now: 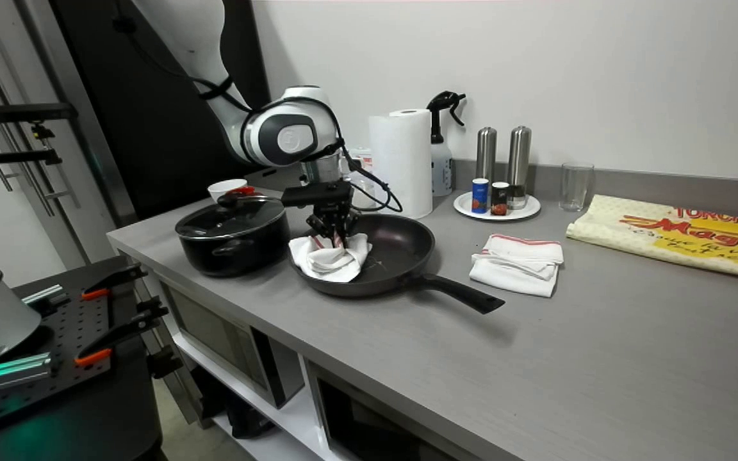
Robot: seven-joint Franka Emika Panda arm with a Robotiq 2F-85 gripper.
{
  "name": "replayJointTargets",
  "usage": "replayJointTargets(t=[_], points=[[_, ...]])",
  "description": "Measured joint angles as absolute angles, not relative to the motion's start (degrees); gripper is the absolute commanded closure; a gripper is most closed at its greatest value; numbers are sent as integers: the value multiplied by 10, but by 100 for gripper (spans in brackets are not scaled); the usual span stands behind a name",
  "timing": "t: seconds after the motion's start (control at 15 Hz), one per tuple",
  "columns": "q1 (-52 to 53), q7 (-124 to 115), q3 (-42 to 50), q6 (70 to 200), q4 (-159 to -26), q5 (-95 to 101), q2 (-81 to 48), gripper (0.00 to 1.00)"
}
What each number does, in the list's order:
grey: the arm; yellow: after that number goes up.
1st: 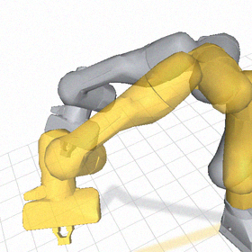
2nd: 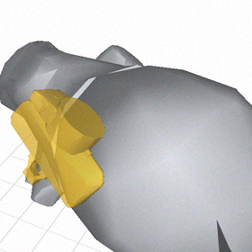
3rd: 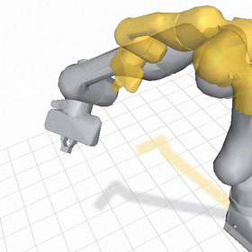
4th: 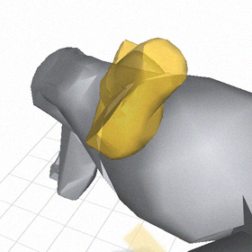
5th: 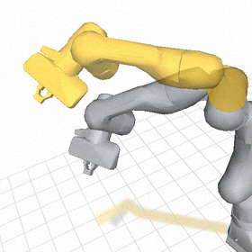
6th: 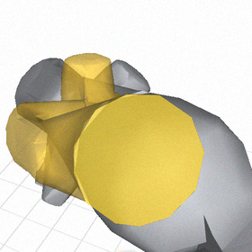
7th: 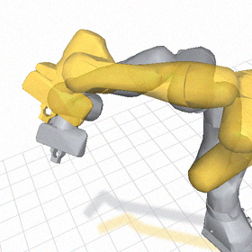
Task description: Use the towel to wipe the pan
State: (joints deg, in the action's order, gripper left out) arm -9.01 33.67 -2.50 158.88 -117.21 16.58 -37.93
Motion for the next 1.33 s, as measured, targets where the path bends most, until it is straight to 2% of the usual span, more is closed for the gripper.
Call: replayJointTargets(t=[0.87,1.33], points=[[-41,130,104,1695,-1113,168,-434,98],[-25,105,119,1701,-1098,169,-445,98]])
